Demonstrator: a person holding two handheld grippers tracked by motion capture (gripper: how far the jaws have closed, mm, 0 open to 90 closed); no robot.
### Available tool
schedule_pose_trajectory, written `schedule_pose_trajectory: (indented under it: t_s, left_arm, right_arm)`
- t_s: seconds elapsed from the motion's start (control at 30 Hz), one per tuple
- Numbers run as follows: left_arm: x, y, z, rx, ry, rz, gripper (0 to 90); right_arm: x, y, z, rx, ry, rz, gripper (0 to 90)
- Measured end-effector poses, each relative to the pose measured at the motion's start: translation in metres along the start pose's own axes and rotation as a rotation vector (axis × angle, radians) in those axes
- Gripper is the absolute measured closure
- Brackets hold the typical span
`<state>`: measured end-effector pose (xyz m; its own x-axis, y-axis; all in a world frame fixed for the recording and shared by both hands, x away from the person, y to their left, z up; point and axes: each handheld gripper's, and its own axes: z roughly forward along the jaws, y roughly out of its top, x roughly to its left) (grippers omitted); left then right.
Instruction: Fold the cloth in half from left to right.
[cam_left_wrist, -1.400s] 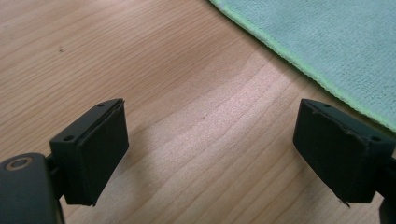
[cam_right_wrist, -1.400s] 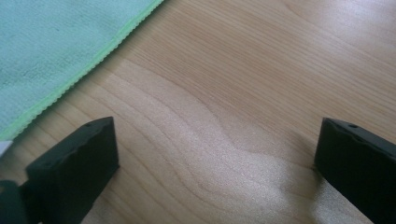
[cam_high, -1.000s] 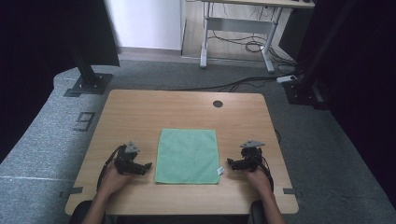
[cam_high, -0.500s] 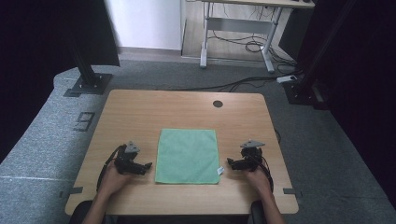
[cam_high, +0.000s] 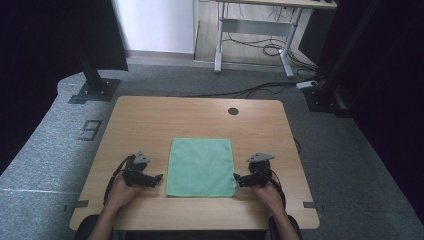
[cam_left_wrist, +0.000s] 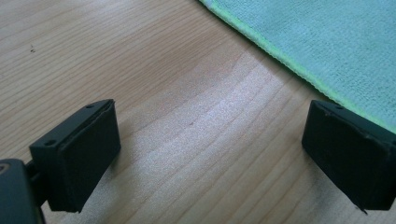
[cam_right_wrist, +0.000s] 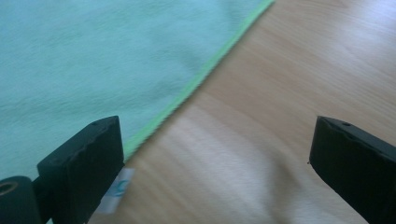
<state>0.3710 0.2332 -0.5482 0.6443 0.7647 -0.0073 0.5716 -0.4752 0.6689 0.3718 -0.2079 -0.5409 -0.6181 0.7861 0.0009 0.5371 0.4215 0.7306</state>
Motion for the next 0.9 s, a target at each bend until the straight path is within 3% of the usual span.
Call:
schedule_pose_trajectory:
  t_s: [0.33, 0.47, 0.6, 0.7, 0.9]
  left_arm:
    - [0.000, 0.000, 0.000, 0.001, 0.001, 0.000, 3.9]
    - [0.000, 0.000, 0.000, 0.001, 0.001, 0.000, 3.9]
    - [0.000, 0.000, 0.000, 0.001, 0.000, -0.001, 3.9]
    - [0.000, 0.000, 0.000, 0.000, 0.001, -0.001, 3.9]
    - [0.000, 0.000, 0.000, 0.000, 0.000, -0.001, 3.9]
  right_arm:
    - [0.026, -0.005, -0.005, -0.001, 0.042, -0.009, 0.0]
    - [0.030, -0.006, 0.001, 0.036, 0.039, -0.042, 0.0]
    - [0.028, -0.009, 0.004, 0.075, 0.025, -0.069, 0.0]
    - [0.025, -0.009, 0.004, 0.082, 0.028, -0.055, 0.0]
    - [0.014, -0.010, 0.001, 0.087, -0.012, -0.039, 0.0]
